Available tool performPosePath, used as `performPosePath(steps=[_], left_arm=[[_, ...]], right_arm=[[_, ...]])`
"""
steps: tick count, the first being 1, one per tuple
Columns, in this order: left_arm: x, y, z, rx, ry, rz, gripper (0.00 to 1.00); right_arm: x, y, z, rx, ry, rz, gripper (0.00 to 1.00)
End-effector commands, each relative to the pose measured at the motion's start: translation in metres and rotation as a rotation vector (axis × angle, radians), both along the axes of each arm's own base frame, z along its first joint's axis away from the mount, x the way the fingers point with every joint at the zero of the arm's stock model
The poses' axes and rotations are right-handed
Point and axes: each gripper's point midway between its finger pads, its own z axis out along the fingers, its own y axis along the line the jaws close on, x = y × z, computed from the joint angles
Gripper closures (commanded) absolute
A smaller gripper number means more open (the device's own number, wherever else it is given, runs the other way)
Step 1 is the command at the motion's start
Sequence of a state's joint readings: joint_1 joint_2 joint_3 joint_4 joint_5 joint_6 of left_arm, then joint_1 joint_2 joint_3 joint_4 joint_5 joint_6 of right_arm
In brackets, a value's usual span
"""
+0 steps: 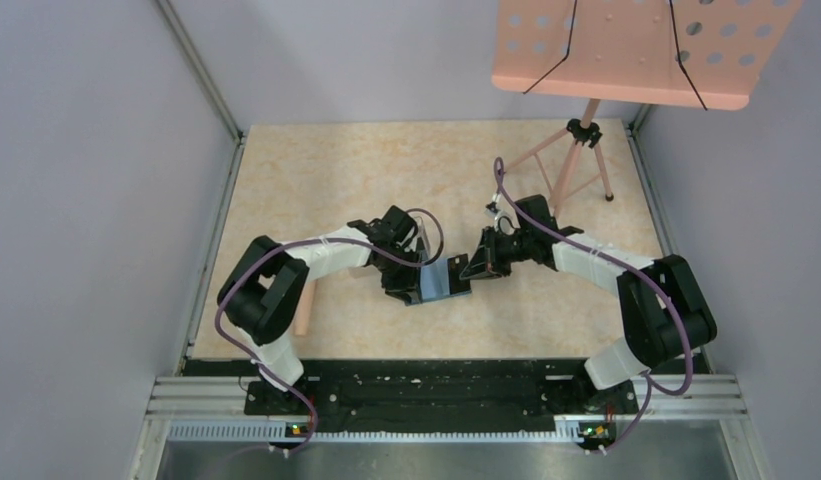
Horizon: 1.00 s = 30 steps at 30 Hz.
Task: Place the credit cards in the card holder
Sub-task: Insert the credit card into the card slot.
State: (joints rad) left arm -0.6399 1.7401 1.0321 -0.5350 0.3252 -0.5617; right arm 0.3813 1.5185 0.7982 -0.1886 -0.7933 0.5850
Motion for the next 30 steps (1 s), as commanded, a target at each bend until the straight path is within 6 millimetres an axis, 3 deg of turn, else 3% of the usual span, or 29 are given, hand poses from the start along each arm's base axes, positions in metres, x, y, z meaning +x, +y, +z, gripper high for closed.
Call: performPosePath(steps=[1,11,20,25,30], left_arm=[[0.005,-0.007,0.007,-0.002,-0.007,-0.019,0.62],[0.030,0.008,0.035,-0.071,-0.091,0.084,0.56],[0.081,0.032,0.031,-0.009,-0.148,0.201,0.58],[0.108,0.035,0.026,0.043,-0.150,0.222,0.59],[0.124,0.028,0.034,0.018,-0.171,0.245,0.58]], right_arm=[[0.015,-0.002,0.003,-0.021,-0.068,0.001,1.00],[0.030,0.008,-0.004,0.003,-0.063,0.034,1.00],[0.041,0.013,-0.023,-0.013,-0.032,0.031,1.00],[0.046,0.017,-0.023,-0.012,-0.032,0.041,1.00],[0.049,0.022,-0.022,-0.011,-0.030,0.059,1.00]])
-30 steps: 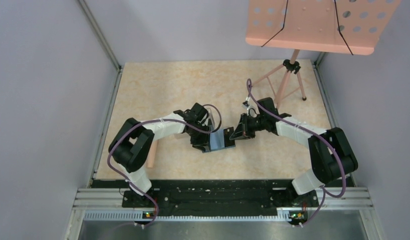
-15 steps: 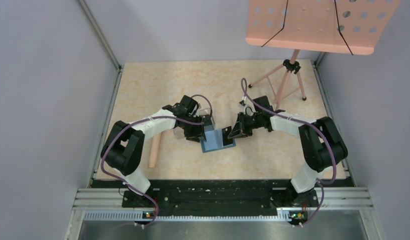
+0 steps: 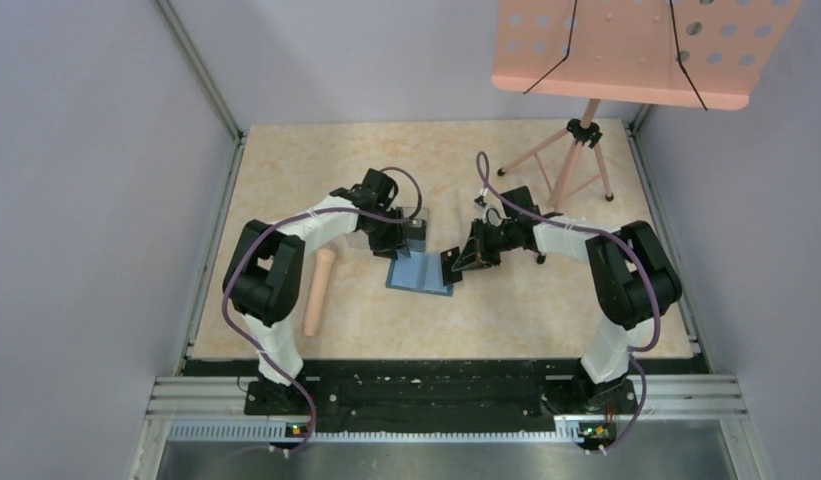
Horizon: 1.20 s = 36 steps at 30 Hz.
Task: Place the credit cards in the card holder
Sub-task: Insert the credit card into the card slot.
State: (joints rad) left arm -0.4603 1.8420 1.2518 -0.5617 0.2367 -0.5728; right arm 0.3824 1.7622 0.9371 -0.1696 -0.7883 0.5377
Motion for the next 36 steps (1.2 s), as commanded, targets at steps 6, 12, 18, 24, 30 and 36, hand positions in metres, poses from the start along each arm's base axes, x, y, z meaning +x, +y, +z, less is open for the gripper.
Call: performPosePath(steps=[6,12,18,24,30,36], left_arm=[[0.023,0.020,0.005,0.075,-0.050,0.088,0.55],[-0.005,0.024,-0.019,0.070,0.044,0.084,0.53],[-0.029,0.012,-0.025,-0.046,0.094,0.083,0.57],[-0.038,0.009,-0.020,-0.069,0.099,0.067,0.65],[-0.050,0.005,-0.028,-0.038,0.121,0.049,0.68],[-0.049,0.004,-0.023,-0.040,0.112,0.047,0.65]], right_arm=[[0.017,0.014,0.009,0.023,-0.056,0.047,1.00],[0.021,0.025,0.012,0.037,-0.055,0.063,1.00],[0.026,0.051,0.013,0.079,-0.043,0.077,1.00],[0.053,0.070,0.013,0.091,-0.061,0.059,1.00],[0.084,0.085,0.023,0.107,-0.099,0.043,1.00],[0.077,0.075,0.017,0.073,-0.109,0.051,1.00]])
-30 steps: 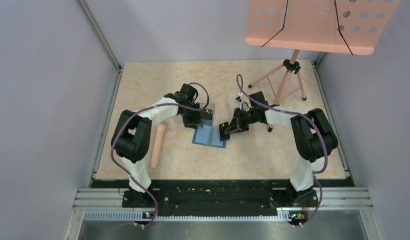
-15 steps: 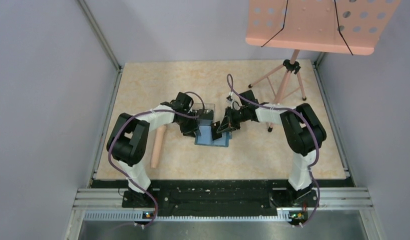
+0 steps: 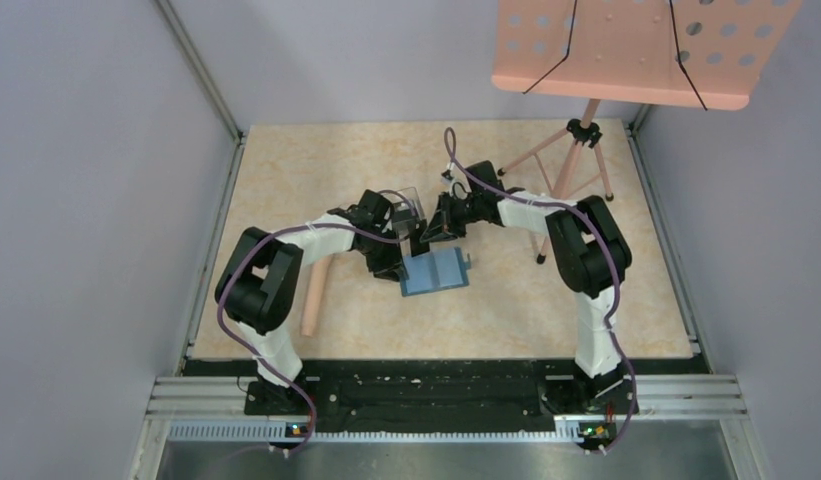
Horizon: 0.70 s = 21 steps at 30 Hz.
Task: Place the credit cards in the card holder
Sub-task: Insert the credit card into the card slot.
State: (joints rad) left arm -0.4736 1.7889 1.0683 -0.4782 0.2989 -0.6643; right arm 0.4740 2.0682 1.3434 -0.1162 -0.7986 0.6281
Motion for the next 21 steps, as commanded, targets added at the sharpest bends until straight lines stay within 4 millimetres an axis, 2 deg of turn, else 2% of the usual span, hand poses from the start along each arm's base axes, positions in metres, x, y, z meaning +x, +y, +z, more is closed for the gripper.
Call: performPosePath(steps=[1,7,9,15,21], left_arm=[[-0.007,0.002,0.003,0.003,0.007,0.003,0.65],[-0.010,-0.005,0.013,-0.055,0.003,0.010,0.64],[-0.011,-0.006,0.017,-0.073,-0.002,0.019,0.63],[-0.011,-0.005,0.016,-0.089,0.014,0.044,0.64],[-0.013,-0.006,0.009,-0.094,0.038,0.041,0.79]], right_arm=[[-0.001,-0.008,0.004,-0.011,-0.045,0.001,1.00],[-0.012,-0.043,-0.003,0.011,-0.009,-0.070,1.00],[-0.015,-0.049,-0.005,0.017,0.002,-0.076,1.00],[-0.017,-0.049,-0.006,0.030,-0.011,-0.064,1.00],[-0.021,-0.051,-0.015,0.020,0.018,-0.062,1.00]])
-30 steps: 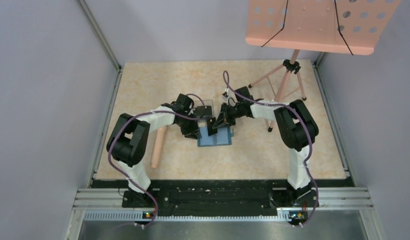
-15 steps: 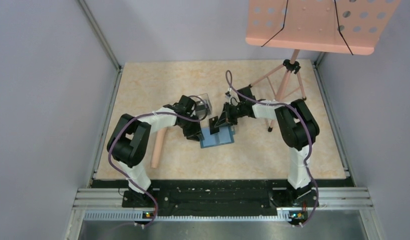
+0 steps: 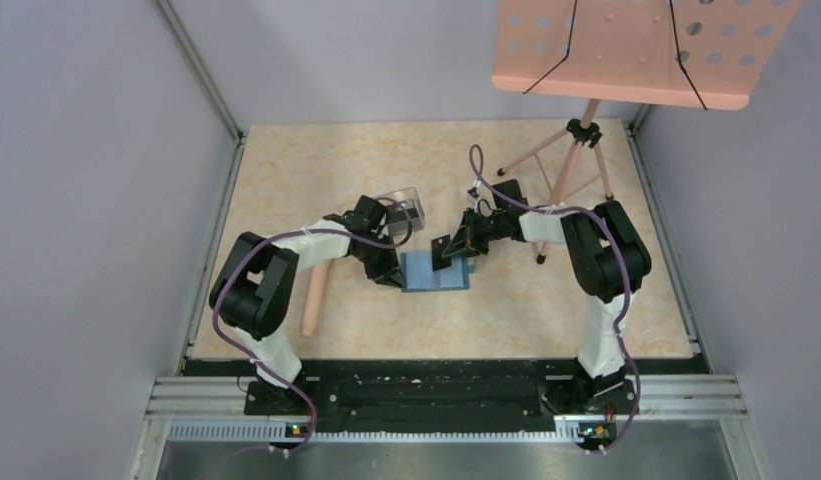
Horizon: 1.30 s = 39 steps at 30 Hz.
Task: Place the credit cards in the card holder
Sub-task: Insert the credit card into the card slot.
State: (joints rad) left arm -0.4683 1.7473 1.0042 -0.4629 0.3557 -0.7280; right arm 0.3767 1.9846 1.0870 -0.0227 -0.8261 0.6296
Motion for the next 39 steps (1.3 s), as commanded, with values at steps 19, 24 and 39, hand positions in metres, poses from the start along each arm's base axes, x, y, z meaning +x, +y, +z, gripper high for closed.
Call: performPosePath(steps=[19,24,39], left_arm=[[0.006,-0.009,0.004,-0.055,-0.005,-0.008,1.00],[0.006,-0.009,0.003,-0.052,-0.001,-0.008,1.00],[0.013,0.002,0.007,-0.028,-0.009,0.017,1.00]], right_arm=[[-0.022,0.020,0.011,0.080,0.038,0.051,1.00],[-0.028,0.018,0.008,0.068,0.065,0.052,1.00],[-0.008,0.004,0.012,-0.061,-0.054,0.055,1.00]])
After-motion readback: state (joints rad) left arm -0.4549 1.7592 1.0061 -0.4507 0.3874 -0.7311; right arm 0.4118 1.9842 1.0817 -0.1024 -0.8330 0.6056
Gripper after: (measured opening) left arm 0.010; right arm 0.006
